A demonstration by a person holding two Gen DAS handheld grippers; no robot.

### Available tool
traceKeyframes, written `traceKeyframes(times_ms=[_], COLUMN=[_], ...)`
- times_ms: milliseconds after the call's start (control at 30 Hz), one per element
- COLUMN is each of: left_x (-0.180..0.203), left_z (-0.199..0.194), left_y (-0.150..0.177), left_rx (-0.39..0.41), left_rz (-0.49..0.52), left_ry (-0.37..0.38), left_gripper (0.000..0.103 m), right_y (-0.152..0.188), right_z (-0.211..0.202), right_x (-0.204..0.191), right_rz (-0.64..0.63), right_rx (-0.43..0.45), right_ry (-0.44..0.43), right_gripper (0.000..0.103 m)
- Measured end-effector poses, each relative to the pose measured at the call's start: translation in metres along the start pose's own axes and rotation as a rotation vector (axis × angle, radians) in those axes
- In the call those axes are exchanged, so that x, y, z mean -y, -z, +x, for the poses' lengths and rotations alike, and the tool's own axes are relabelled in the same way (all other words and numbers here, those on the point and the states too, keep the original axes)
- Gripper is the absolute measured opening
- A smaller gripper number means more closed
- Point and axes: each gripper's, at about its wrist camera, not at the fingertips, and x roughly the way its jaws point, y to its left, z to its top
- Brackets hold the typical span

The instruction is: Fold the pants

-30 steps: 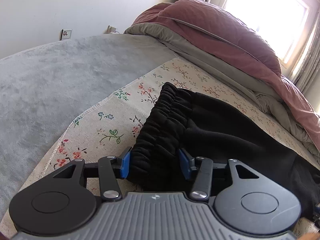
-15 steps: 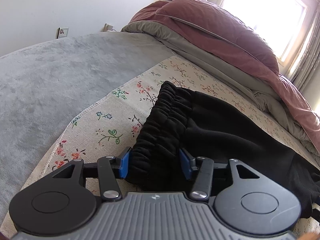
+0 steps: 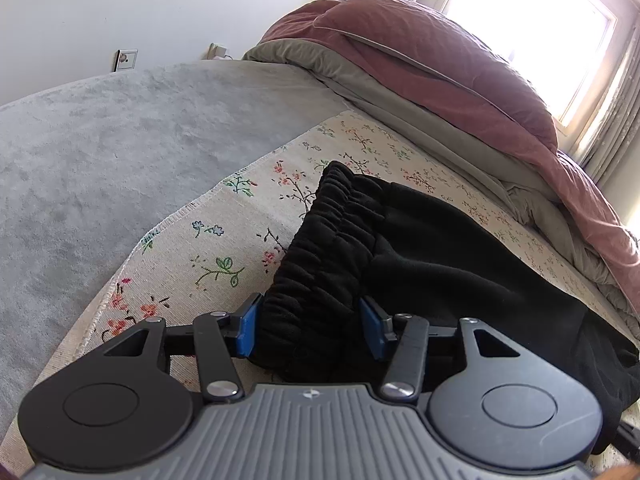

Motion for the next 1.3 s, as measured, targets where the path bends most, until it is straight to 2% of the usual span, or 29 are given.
traceKeyframes(times_ms=[33,67,100,133,167,233,300,433,467,533,633,733,767,833,900,933,967,1067,1133,1200,1233,1300], left_x=[0.000,0.000,-0.001,-0.001,-0.002,-0.003,-0.005,-0.015,-0.017,-0.017,-0.011,-0.005,-0.002,0.007,0.018,0.019,0.017,0.011,0.007,0.007,0.010,0.010], left_z=[0.000,-0.001,-0.002,-0.005,-0.007,-0.010,-0.013,-0.023,-0.027,-0.033,-0.029,-0.011,-0.003,0.010,0.008,0.004,-0.001,-0.005,-0.005,-0.007,-0.007,-0.008], left_y=[0.000,0.001,0.001,0.001,0.002,0.006,0.008,0.005,0.003,-0.002,-0.011,-0.015,-0.013,-0.008,-0.002,0.000,0.002,0.004,0.003,0.000,0.000,-0.001], left_rx=[0.002,0.003,0.002,0.001,0.003,-0.010,-0.032,-0.087,-0.086,-0.067,-0.038,-0.043,-0.051,-0.064,-0.035,-0.029,-0.032,-0.032,-0.043,-0.050,-0.050,-0.055], left_rz=[0.002,0.001,-0.003,-0.004,0.004,0.018,0.014,-0.041,-0.057,-0.068,-0.091,-0.143,-0.159,-0.127,-0.030,-0.015,-0.019,0.005,-0.032,-0.047,-0.037,-0.013], left_ry=[0.000,0.000,0.001,0.007,0.016,0.041,0.057,0.093,0.103,0.101,0.059,0.079,0.073,0.022,-0.052,-0.060,-0.067,-0.080,-0.076,-0.084,-0.091,-0.097], left_gripper=[0.079,0.079,0.079,0.078,0.078,0.078,0.079,0.087,0.088,0.092,0.103,0.103,0.102,0.086,0.073,0.064,0.061,0.060,0.060,0.060,0.060,0.061], right_y=[0.001,0.002,0.002,0.003,0.004,0.008,0.014,0.027,0.029,0.027,0.029,0.035,0.039,0.050,0.052,0.052,0.052,0.053,0.053,0.056,0.055,0.048], right_z=[0.002,0.007,0.011,0.012,0.004,-0.028,-0.047,-0.027,-0.023,-0.023,-0.025,-0.040,-0.046,-0.054,-0.050,-0.048,-0.048,-0.056,-0.053,-0.049,-0.051,-0.054], right_x=[-0.003,-0.007,-0.009,-0.009,-0.003,0.022,0.032,0.023,0.022,0.026,0.030,0.030,0.032,0.039,0.038,0.034,0.031,0.025,0.032,0.043,0.046,0.050], right_rz=[0.006,-0.002,-0.004,0.008,0.052,0.237,0.292,0.199,0.194,0.228,0.294,0.348,0.393,0.512,0.524,0.500,0.490,0.486,0.500,0.567,0.584,0.564], right_rx=[-0.003,-0.030,-0.067,-0.082,-0.055,0.056,0.088,-0.083,-0.098,-0.094,-0.083,-0.022,0.011,0.068,0.045,0.018,0.005,-0.003,-0.041,-0.058,-0.063,-0.086], right_ry=[-0.024,-0.034,-0.022,0.025,0.035,-0.092,-0.142,-0.056,-0.043,-0.053,-0.066,-0.065,-0.073,-0.110,-0.069,-0.034,-0.026,-0.013,0.006,-0.007,-0.017,-0.026], right_gripper=[0.085,0.060,0.045,0.021,0.012,0.010,0.010,0.010,0.010,0.014,0.019,0.024,0.024,0.023,0.009,0.009,0.009,0.008,0.005,0.003,0.004,0.012])
